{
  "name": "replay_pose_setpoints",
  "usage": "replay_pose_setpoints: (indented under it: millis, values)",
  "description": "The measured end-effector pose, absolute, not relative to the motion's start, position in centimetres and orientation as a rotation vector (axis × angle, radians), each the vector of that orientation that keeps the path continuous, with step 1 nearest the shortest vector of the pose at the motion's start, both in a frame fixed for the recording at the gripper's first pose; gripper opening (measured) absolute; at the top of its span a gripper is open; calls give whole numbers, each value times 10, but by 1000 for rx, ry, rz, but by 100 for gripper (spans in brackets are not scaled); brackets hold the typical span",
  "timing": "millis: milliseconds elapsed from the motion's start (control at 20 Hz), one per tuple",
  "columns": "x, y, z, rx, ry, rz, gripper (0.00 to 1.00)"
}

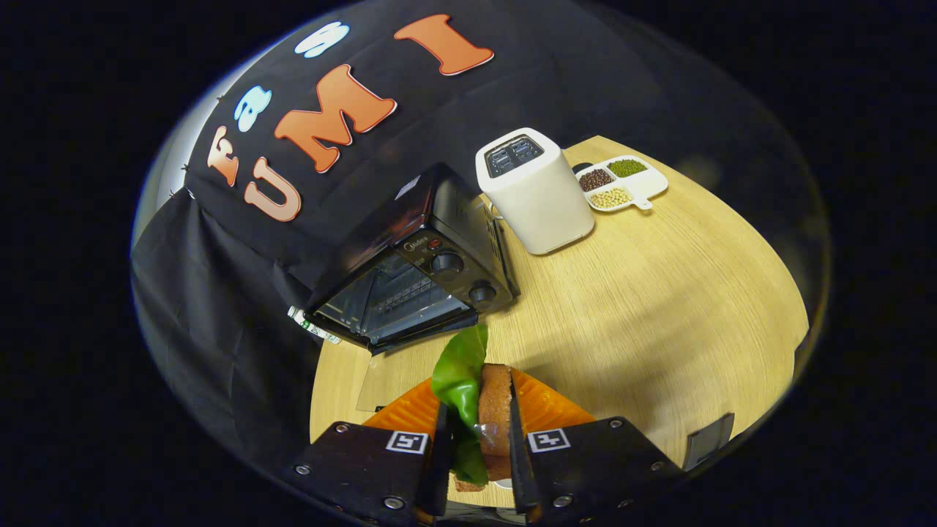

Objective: Open the toaster oven, put the food inside, and close the toaster oven door.

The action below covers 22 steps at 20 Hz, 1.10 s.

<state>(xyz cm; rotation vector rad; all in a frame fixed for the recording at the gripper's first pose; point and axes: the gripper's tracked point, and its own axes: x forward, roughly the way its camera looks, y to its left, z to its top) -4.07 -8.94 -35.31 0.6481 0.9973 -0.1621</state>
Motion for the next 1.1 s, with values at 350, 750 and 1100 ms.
replay_pose_setpoints:
  millis: [350,750,1100]
  values:
    - [9,-42,-358,729,901,-121,35]
    - [74,3,-355,897,709,-109,35]
    - [102,19,-382,1080,595,-195,35]
